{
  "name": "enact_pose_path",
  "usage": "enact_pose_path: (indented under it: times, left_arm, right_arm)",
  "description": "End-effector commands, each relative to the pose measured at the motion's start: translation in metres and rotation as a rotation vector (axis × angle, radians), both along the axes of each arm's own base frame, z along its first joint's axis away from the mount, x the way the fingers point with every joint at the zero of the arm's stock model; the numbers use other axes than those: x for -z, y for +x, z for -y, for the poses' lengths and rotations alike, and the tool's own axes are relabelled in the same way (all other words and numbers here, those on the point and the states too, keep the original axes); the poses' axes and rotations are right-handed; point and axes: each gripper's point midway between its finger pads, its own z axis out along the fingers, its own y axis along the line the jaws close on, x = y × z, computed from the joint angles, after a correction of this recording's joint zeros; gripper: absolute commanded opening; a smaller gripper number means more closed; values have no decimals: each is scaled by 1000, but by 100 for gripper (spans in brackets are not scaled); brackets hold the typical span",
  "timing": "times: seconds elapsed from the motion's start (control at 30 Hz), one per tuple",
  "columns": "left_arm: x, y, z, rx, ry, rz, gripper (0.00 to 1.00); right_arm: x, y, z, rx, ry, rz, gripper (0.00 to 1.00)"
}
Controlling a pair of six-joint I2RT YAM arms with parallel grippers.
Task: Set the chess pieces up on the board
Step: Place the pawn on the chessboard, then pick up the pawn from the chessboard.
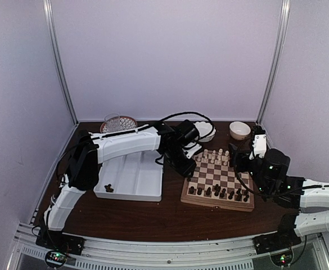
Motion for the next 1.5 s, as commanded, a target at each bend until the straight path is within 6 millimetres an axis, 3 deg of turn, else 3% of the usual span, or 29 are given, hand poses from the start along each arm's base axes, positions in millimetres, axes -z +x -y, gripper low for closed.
enact_pose_path:
  times: [0.0,0.13,0.27,0.3,0.37,0.53,0.7,0.8,1.1,1.17,1.27,1.47]
  left_arm:
    - [-98,9,-20,-29,-101,161,45]
    - [-143,14,-61,-94,-125,243,46]
    - [-162,15,-107,-177,-162,343,50]
    - [-162,13,-120,-195,-168,367,50]
    - [-163,10,-146,-242,-178,425,54]
    - [-168,3,-193,-371,-285,565,72]
    - [-131,-4,-224,-429,-298,641,84]
    - [-121,-8,-234,-416,-289,684,85]
    - [-123,-17,-239,-403,-363,711,86]
    - [-121,-18,-238,-401,-360,703,86]
    - [-120,-19,-237,-390,-361,699,86]
    - [-116,-22,-233,-364,-378,691,86]
  right_arm:
    - [-13,2,-12,-52,3,-6,84]
    - [-13,9,-25,-73,-51,-74,83]
    - [0,26,-58,-108,-179,-308,88]
    - [4,27,-64,-113,-201,-373,90]
    - [-9,31,-82,-139,-201,-467,92]
    - [0,23,-111,-283,-286,-601,89]
    - [23,14,-124,-355,-326,-741,83]
    - [46,8,-134,-392,-376,-851,78]
    - [107,12,-152,-395,-506,-1066,68]
    - [116,14,-157,-396,-516,-1083,66]
    - [126,18,-161,-396,-539,-1103,55]
    - [141,27,-160,-374,-564,-1120,49]
